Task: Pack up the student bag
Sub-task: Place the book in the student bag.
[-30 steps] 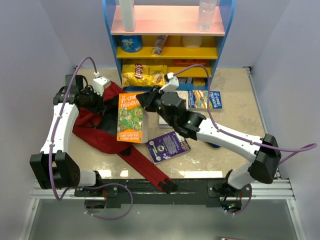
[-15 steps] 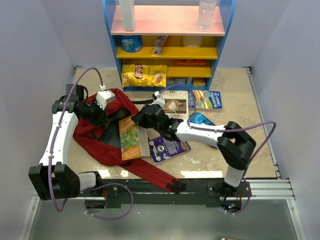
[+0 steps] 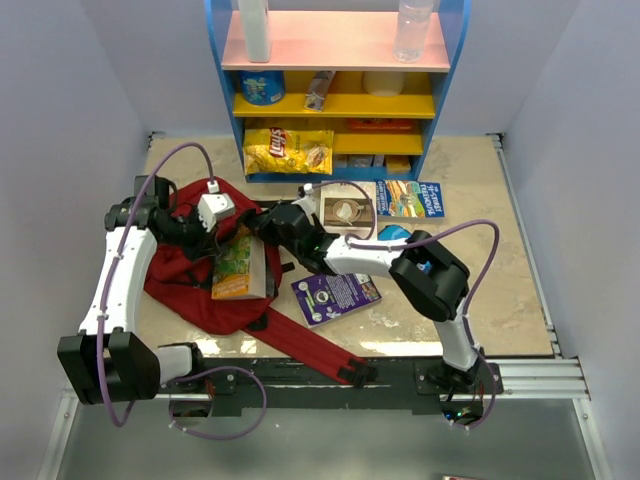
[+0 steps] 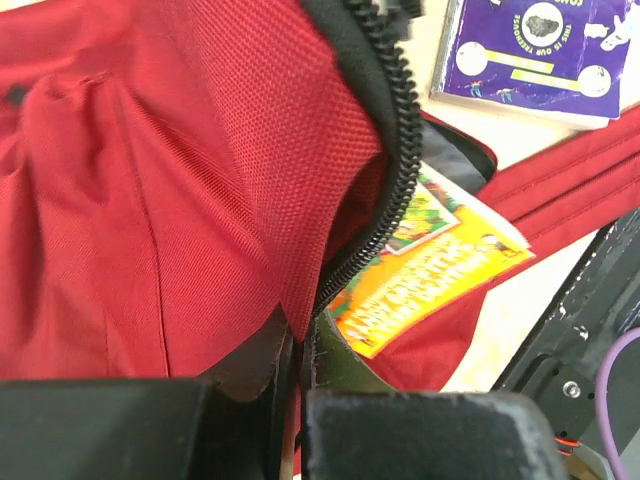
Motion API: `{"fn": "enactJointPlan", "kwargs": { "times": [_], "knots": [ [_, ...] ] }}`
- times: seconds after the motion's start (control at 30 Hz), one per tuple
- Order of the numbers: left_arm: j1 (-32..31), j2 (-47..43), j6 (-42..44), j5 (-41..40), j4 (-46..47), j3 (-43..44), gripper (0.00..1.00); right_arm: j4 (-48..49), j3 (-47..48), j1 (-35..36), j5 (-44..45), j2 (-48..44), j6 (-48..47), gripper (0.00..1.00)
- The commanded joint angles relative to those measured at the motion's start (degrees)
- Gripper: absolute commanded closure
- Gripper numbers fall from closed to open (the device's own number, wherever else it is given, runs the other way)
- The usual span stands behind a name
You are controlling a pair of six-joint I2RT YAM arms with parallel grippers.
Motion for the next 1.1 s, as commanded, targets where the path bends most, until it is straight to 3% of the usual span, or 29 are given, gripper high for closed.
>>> {"fn": "enactJointPlan", "kwargs": {
  "times": [0.0, 0.13, 0.17, 0.2, 0.23, 0.27, 0.33, 0.4, 0.5, 0.53, 0.6, 0.63, 0.83, 1.07],
  "knots": [
    [-0.3, -1.9, 2.5, 6.5, -5.2, -0.8, 1.0, 11.6, 5.9, -0.1, 12.5, 0.1, 5.8, 1.0],
    [-0.3, -1.3, 1.9, 5.9, -4.1, -1.1, 1.0, 9.9, 8.7, 0.4, 12.5, 2.6, 2.7, 1.0],
    [-0.2, -1.2, 1.9, 5.5, -3.8, -1.5, 1.0, 8.2, 9.5, 1.0, 11.5, 2.8, -1.3, 0.9],
    [-0.2, -1.1, 1.7, 5.2, -2.4, -1.9, 1.0, 2.1, 10.6, 1.0, 10.2, 3.7, -2.8, 0.75],
    [-0.2, -1.0, 0.5, 4.8, -1.5, -2.3, 1.0, -0.1, 11.1, 1.0, 7.7, 3.7, -4.2, 0.5],
    [-0.2, -0.8, 0.0, 4.0, -0.5, -3.1, 1.0, -2.7, 10.9, 1.0, 5.7, 3.4, -7.6, 0.39],
    [0.0, -0.5, -1.4, 3.3, 2.2, -3.7, 1.0, -7.3, 6.3, 1.0, 4.9, 0.3, -10.0, 0.25],
    [0.5, 0.4, -1.9, 2.8, 3.2, -3.7, 1.0, -9.1, 2.1, 1.1, 4.5, -2.6, -12.1, 0.2],
    [0.8, 1.7, -3.4, 2.3, 4.0, -2.5, 1.0, -13.8, -1.7, 1.2, 2.2, -7.8, -15.2, 0.33],
    [0.8, 1.9, -3.9, 2.0, 4.2, -1.9, 1.0, -13.3, -4.2, 1.7, 2.0, -10.5, -17.4, 0.51],
    [0.9, 1.9, -4.6, 1.5, 4.9, -1.4, 1.0, -13.1, -6.3, 3.2, 2.1, -12.5, -18.7, 0.67],
    [1.1, 1.9, -5.1, 1.4, 4.9, -1.0, 1.0, -13.8, -6.5, 3.5, 1.6, -12.7, -19.1, 0.81],
    [1.0, 1.7, -7.2, 1.7, 5.4, 0.2, 1.0, -16.4, -3.4, 6.8, 0.8, -9.7, -23.1, 0.96],
    [1.0, -0.2, -4.7, 6.6, 2.2, 4.2, 1.0, -24.1, 2.9, 7.7, 6.3, -2.9, -25.3, 1.0]
  ]
}}
